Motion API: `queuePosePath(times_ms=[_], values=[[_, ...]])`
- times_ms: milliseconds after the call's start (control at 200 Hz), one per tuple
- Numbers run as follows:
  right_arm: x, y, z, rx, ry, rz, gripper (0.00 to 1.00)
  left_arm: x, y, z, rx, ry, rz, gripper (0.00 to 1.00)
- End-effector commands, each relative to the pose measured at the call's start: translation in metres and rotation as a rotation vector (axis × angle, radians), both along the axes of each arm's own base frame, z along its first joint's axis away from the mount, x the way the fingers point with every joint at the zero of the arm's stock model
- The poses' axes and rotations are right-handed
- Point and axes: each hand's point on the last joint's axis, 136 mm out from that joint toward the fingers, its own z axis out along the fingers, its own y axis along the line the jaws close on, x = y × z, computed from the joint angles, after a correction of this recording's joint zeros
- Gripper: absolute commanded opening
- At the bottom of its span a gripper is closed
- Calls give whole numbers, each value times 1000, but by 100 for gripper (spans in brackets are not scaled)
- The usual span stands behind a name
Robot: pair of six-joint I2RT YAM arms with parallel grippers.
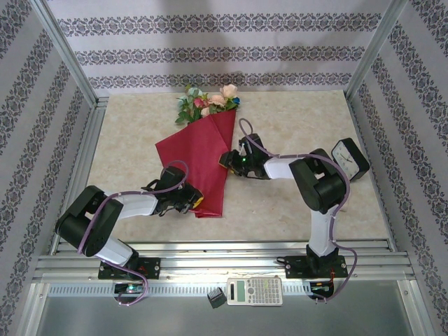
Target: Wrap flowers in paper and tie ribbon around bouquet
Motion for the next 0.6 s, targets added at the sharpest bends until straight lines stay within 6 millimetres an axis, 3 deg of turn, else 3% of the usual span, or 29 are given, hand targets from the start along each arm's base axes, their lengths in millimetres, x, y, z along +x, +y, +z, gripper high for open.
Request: queuePosePath(times_ms=[0,95,140,180,200,335,390,425,505,595], values=[[35,-5,1,20,-31,-31,46,-77,62,-63,309,329,8,17],[53,-1,-4,35,-21,-36,37,-71,60,-58,316,319,-2,17],[61,-1,-4,43,-24,-48,25,-68,59,-55,319,313,-5,17],[68,-3,-6,44,-20,-64,5,-68,60,-55,325,315,-6,17],[70,-3,-6,45,-21,-69,0,-67,60,-54,325,314,-6,17],[84,-11,-2,58,-36,-104,0,-67,60,-54,333,320,-11,17],[90,-12,-1,60,-41,-112,28,-67,61,-53,335,319,-14,17],[95,-13,-1,64,-41,-119,37,-68,61,-53,336,320,-15,17],[106,-10,-5,85,-34,-126,39,-68,61,-53,335,321,-19,17],[120,-6,-9,115,-27,-144,33,-67,62,-53,339,321,-22,17]])
